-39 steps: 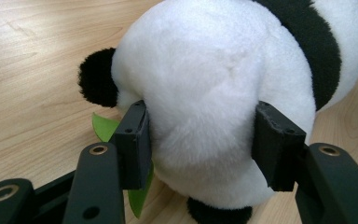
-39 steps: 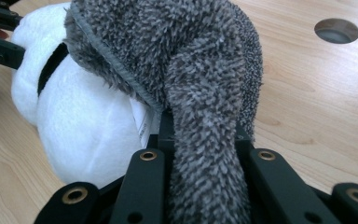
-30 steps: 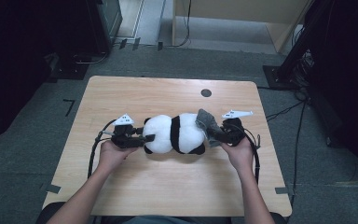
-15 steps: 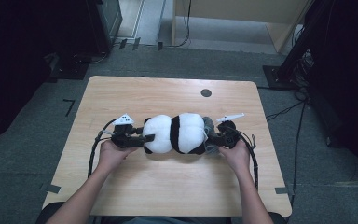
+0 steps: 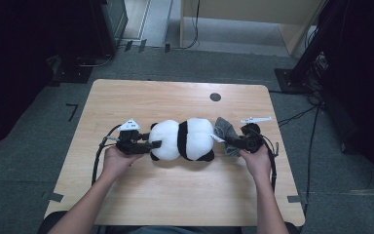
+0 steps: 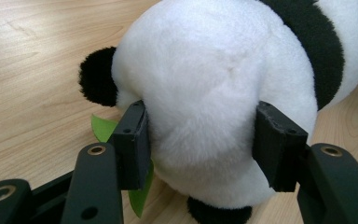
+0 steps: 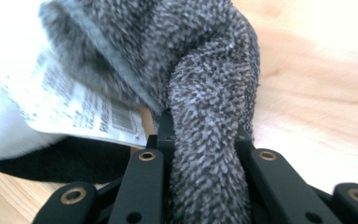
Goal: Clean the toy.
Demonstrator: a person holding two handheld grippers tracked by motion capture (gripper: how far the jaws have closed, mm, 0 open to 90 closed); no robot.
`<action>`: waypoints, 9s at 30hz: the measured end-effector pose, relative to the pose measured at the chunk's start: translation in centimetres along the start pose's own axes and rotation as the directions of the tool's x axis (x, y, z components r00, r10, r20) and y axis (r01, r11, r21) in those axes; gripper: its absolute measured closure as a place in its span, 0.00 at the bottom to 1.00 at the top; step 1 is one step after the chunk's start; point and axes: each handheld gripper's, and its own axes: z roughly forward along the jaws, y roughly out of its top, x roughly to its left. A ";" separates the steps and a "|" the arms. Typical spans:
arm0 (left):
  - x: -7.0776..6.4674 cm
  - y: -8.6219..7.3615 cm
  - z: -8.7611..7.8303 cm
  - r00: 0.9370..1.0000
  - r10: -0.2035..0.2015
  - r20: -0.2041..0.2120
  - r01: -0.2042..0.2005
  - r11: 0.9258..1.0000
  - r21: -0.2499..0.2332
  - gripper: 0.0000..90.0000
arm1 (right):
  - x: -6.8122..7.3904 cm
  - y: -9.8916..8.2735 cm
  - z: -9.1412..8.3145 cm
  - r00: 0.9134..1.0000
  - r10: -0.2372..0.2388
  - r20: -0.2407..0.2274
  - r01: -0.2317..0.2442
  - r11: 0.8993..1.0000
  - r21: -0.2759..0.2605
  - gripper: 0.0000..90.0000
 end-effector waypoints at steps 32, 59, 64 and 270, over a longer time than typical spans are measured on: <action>-0.5 -0.6 -0.3 1.000 0.002 -0.020 -0.003 1.000 -0.016 0.48 | 3.3 1.9 0.7 0.991 -0.074 -0.112 0.069 0.997 -0.044 0.84; 0.2 -0.2 -0.1 1.000 -0.027 0.011 0.027 1.000 -0.007 0.48 | 1.0 0.2 3.2 0.999 0.008 -0.037 -0.004 0.995 0.097 0.84; 0.1 -0.1 -0.1 1.000 -0.022 0.007 0.022 1.000 -0.008 0.48 | 0.5 0.6 0.7 0.999 0.031 -0.026 -0.031 0.999 -0.007 0.84; 0.7 0.6 0.1 0.999 -0.040 -0.027 0.041 0.999 0.032 0.62 | 5.3 -1.2 1.8 0.973 -0.224 -0.045 0.229 0.944 0.239 0.84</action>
